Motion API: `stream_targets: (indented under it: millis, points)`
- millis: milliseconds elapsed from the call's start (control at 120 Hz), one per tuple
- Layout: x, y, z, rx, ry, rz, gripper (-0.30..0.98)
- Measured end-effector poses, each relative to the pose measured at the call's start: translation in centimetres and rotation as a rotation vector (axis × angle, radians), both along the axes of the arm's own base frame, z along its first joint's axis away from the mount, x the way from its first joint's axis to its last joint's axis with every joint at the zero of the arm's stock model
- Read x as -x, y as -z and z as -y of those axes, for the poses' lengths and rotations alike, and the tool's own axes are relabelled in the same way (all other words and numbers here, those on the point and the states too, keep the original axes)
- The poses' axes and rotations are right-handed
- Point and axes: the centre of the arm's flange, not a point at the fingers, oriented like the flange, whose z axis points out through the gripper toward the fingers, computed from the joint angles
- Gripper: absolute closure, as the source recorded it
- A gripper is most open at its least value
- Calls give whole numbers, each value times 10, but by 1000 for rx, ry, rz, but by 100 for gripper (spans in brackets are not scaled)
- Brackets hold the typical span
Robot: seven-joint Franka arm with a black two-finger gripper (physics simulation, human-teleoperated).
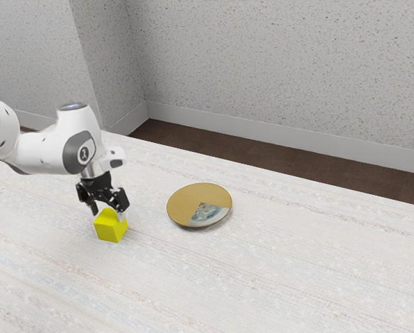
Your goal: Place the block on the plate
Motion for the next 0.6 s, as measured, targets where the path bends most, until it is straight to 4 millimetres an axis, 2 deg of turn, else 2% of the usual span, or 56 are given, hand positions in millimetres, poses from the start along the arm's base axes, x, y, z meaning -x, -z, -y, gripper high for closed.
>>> stream_targets:
  millis: [117,208,275,383,600]
  points:
    - [-1,19,-1,-2,-7,-8,0]
    - [-2,24,0,-5,-10,-3,0]
    - [-3,24,1,-7,-8,3,4]
    - [-5,23,3,-10,-5,11,26]
    - [-6,14,4,-14,-3,23,26]
